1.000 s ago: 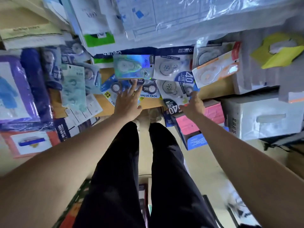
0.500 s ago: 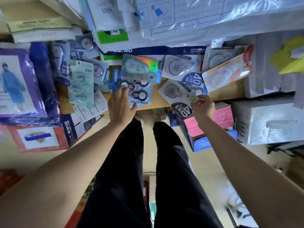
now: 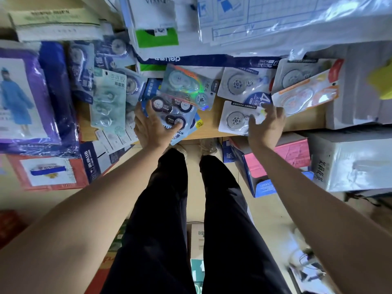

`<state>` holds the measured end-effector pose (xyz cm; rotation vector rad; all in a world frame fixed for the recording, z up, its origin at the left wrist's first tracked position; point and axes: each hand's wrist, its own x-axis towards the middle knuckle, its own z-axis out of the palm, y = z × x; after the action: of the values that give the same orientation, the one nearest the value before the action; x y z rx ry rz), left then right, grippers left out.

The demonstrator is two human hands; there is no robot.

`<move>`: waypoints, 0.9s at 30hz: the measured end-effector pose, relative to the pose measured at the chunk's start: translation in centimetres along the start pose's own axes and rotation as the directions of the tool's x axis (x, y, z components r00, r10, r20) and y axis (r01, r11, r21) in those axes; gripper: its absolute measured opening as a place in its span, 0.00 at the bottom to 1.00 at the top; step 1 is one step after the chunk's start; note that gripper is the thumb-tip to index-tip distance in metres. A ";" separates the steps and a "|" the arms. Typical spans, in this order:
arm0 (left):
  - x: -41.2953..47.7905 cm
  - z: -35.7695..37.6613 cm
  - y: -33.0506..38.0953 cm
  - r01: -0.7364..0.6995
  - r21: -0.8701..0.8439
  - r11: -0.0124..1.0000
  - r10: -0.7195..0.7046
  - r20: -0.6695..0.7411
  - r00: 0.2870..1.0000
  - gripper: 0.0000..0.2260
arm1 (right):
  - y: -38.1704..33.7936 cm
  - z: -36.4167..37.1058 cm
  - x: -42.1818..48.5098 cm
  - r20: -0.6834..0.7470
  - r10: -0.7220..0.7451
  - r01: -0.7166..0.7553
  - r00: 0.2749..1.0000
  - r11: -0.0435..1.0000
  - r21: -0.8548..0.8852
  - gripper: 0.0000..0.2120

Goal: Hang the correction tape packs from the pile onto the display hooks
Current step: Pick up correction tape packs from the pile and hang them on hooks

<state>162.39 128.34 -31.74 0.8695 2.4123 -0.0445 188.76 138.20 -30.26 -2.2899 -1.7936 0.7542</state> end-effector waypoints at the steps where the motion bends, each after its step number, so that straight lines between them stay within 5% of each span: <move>1: 0.1 0.0 -0.1 0.002 -0.009 1.000 -0.002 -0.005 1.000 0.52 | -0.9 0.6 -0.6 0.074 0.000 -0.007 0.997 0.996 0.087 0.13; 4: 0.5 0.0 -0.5 -0.003 -0.049 0.999 0.002 -0.032 0.999 0.50 | -5.0 2.9 -1.4 0.458 0.173 -0.323 0.872 0.906 0.273 0.15; 6: 0.7 -0.1 -0.8 -0.017 -0.083 0.996 0.014 -0.038 0.999 0.47 | -7.4 4.6 -1.2 0.577 0.274 -0.514 0.770 0.801 0.306 0.17; 13: 1.1 -2.0 -1.8 -0.099 -0.269 0.958 0.080 -0.082 0.993 0.40 | -10.2 6.4 0.7 0.615 0.417 -0.722 0.669 0.559 0.407 0.11; 18: 1.2 -3.2 -2.4 -0.023 -0.431 0.902 -0.013 -0.080 0.997 0.26 | -10.5 4.8 -0.5 0.721 0.315 -0.776 0.618 0.395 0.493 0.03; 22: 1.9 -4.2 -2.9 0.073 -0.596 0.800 -0.132 -0.055 0.990 0.16 | -9.9 2.3 -2.0 0.641 0.224 -0.648 0.734 0.514 0.562 0.02; 27: 1.3 -6.2 -1.0 0.009 -0.693 0.721 0.058 0.073 0.996 0.18 | -8.3 -1.3 -2.4 0.621 0.043 -0.457 0.783 0.717 0.527 0.01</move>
<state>157.91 129.65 -27.39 0.5148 2.0615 0.7763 181.72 138.52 -25.04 -1.9191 -1.0198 1.9454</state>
